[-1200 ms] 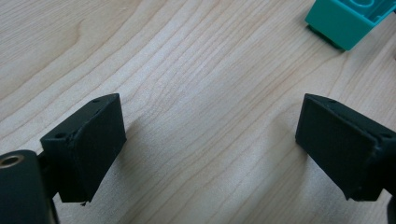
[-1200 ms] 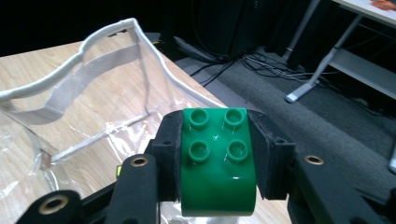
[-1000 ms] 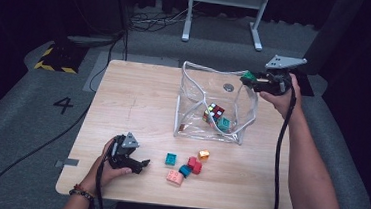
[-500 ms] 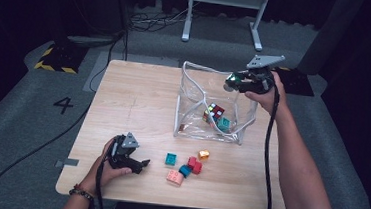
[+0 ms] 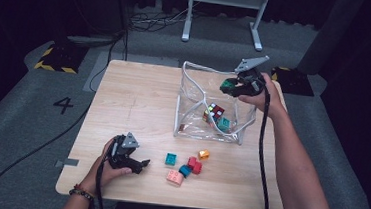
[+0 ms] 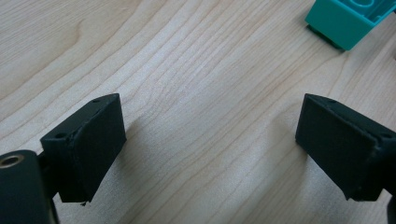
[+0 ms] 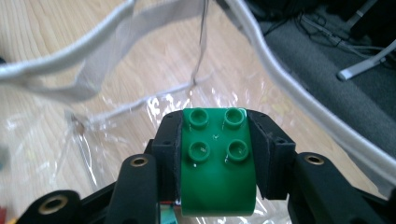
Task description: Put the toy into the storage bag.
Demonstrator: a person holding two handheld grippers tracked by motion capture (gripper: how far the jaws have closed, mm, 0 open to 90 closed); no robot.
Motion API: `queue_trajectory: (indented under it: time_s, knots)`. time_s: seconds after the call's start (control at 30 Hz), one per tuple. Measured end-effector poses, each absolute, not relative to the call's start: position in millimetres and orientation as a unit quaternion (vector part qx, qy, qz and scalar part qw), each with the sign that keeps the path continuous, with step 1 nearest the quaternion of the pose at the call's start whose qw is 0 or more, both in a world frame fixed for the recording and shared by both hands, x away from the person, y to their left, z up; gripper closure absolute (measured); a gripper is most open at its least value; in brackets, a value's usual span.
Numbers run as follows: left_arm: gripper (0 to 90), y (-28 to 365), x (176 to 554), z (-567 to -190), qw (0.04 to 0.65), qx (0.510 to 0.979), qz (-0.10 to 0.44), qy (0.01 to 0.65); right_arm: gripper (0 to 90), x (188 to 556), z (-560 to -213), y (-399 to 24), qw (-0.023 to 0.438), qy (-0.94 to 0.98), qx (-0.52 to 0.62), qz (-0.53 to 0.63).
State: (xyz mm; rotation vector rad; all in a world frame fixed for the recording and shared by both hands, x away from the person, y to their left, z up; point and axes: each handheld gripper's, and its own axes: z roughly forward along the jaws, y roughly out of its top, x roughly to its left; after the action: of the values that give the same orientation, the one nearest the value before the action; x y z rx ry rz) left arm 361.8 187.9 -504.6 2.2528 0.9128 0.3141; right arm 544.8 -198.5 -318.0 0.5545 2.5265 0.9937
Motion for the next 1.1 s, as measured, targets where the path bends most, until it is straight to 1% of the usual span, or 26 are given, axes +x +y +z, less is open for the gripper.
queue_trajectory:
  time_s: [0.23,0.5,0.57,0.73,0.93,1.1]
  knots:
    - [8.5,188.0,361.8,-504.6,0.338,0.865,0.121,0.350,59.0,544.5,-321.6,-195.6,0.174,0.925,0.169,0.293]
    - [8.5,188.0,361.9,-504.5,0.338,0.865,0.122,0.350,59.0,543.2,-329.1,-206.1,0.160,0.945,0.146,0.244]
    - [8.5,187.9,361.7,-504.6,0.339,0.865,0.119,0.351,59.0,542.4,-329.7,-211.5,0.152,0.947,0.148,0.241]
    - [8.5,188.0,361.9,-504.5,0.338,0.865,0.121,0.350,58.9,540.3,-329.9,-219.0,0.151,0.952,0.148,0.222]
    - [8.5,187.9,361.7,-504.5,0.338,0.865,0.119,0.351,58.7,537.8,-328.7,-223.8,0.148,0.951,0.148,0.229]
    - [8.5,187.9,361.8,-504.6,0.339,0.865,0.121,0.350,56.0,535.2,-327.2,-225.3,0.160,0.948,0.142,0.237]
